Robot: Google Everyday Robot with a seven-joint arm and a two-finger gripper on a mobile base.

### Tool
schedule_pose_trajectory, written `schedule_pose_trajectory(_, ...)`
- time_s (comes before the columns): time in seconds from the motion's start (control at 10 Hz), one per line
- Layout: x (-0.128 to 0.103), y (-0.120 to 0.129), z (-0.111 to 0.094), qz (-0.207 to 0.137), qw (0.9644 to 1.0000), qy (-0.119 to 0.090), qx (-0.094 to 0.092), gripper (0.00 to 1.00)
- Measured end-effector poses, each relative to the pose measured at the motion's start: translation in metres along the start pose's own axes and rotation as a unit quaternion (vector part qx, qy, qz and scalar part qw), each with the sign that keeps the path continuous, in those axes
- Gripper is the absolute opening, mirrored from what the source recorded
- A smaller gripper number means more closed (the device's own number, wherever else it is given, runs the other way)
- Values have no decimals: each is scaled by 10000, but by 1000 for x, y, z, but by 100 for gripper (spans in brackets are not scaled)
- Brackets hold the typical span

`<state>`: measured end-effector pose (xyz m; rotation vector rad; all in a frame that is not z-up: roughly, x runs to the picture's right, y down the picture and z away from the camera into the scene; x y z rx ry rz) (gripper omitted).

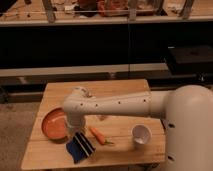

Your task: Place the eraser on the white sponge

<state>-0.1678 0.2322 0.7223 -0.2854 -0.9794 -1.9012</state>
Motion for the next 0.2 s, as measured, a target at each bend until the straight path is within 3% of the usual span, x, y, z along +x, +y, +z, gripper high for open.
schedule_pose_trajectory(0.2,-4,-3,8,74,9999,-137,-19,18)
